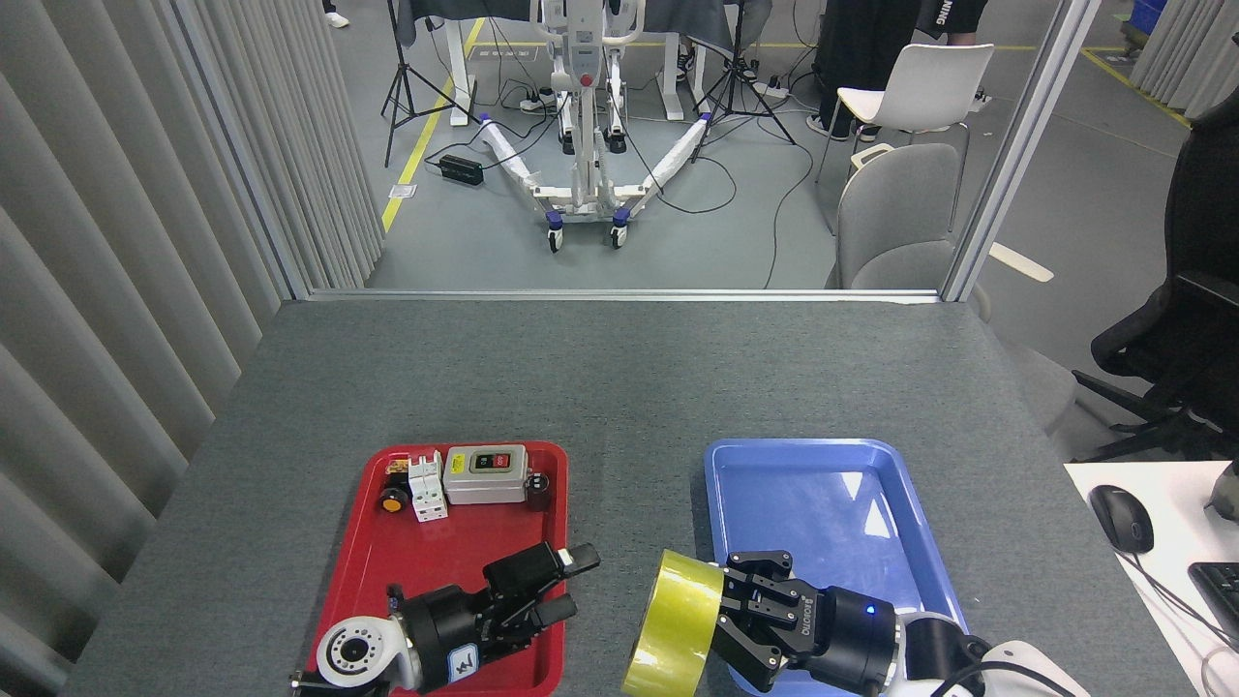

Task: Place and move tape with both arms
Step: 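Carry the tape with the right gripper over the blue tray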

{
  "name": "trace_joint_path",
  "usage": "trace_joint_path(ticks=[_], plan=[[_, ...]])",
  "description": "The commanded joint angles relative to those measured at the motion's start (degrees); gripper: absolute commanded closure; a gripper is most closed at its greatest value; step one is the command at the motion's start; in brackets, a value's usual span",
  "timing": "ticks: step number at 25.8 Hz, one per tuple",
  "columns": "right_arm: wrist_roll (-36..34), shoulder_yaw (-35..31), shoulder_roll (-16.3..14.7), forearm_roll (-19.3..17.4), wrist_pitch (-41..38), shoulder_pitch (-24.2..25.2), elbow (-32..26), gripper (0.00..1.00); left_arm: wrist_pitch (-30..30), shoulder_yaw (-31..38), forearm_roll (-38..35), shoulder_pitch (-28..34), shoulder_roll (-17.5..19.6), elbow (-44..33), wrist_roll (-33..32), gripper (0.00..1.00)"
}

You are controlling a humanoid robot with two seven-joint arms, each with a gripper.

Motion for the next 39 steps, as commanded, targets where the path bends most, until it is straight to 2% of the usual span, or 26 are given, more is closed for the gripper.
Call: trace_joint_path(ticks=[1,3,5,7,9,11,13,14,18,21,23,25,27,28,29,30,32,35,37,39], plan=[[0.2,-4.0,0.5,0.1,-0.2,0.9,0.0,0.72,0.1,1.2,-7.5,0.2,-0.3,-0.2,15.2,0.0],[2.7,-9.9,2.6,0.3,-0.2,3.7,0.0,0.72,0.1,0.6,-15.3,1.0,-0.6,-1.2,27.5,0.0],[9.4,-18.8,6.8,0.6,-0.2,6.2,0.0,0.72,0.2,-1.6,-24.9,1.5,-0.6,-3.5,40.2,0.0],[17.0,-28.5,12.6,1.2,-0.2,8.1,-0.3,0.72,1.5,-3.9,-34.6,1.5,-0.6,-3.9,52.7,0.0],[25.3,-38.4,19.9,3.6,-0.2,9.6,-1.0,0.72,3.8,-6.9,-38.4,1.5,-0.6,-3.8,62.0,0.0],[30.7,-45.4,24.8,8.2,-0.2,10.0,-1.9,0.72,4.9,-8.4,-38.8,1.5,-0.6,-3.7,64.7,0.0],[31.8,-49.9,26.4,14.1,1.2,10.0,-2.4,0.72,4.5,-8.5,-38.2,1.5,-0.6,-3.6,63.9,0.0],[32.0,-51.2,26.5,16.0,3.4,10.0,-2.5,0.72,3.9,-8.5,-38.0,1.5,-0.6,-3.5,62.8,0.0],[35.2,-51.9,24.5,21.2,19.5,9.3,-2.4,0.72,1.8,-8.4,-34.4,2.3,0.2,-2.9,54.4,0.0],[41.2,-50.4,19.9,22.2,28.0,7.1,-2.3,0.72,0.9,-8.4,-34.2,3.2,0.2,-2.9,48.8,0.0],[42.7,-46.7,16.4,22.1,32.1,5.4,-1.6,0.72,0.3,-8.5,-37.0,3.2,-0.1,0.0,49.4,0.0],[43.9,-43.8,12.6,21.6,36.8,3.4,-0.6,0.71,0.6,-9.6,-49.2,3.1,-0.3,3.3,55.5,0.0],[45.9,-39.1,9.6,21.3,40.7,1.3,1.7,0.69,0.9,-11.0,-67.0,3.7,-0.4,6.6,65.2,0.0],[46.7,-36.4,8.7,21.2,42.4,-0.2,3.5,0.67,0.5,-11.1,-71.5,4.7,-0.7,7.4,67.8,0.0],[47.1,-33.7,8.3,21.0,44.0,-2.1,5.8,0.66,0.0,-11.0,-71.8,5.4,-0.4,7.3,68.2,0.0],[47.4,-30.9,8.2,20.2,45.8,-4.0,8.1,0.66,0.0,-10.9,-70.7,5.4,-0.4,6.7,67.9,0.0],[47.5,-25.6,7.4,16.3,49.6,-7.3,11.9,0.67,0.0,-10.8,-68.0,5.1,-0.1,6.2,66.6,0.0],[47.5,-18.4,2.6,7.4,54.9,-10.8,16.4,0.7,0.0,-10.9,-67.1,4.0,0.1,5.7,65.6,0.0],[47.4,-13.9,2.0,2.5,56.8,-13.6,18.3,0.7,0.0,-10.9,-67.1,3.7,0.1,5.8,65.6,0.0],[47.4,-10.2,1.9,-0.3,58.8,-15.7,20.6,0.71,0.0,-10.9,-67.1,3.2,0.1,5.8,65.6,0.0]])
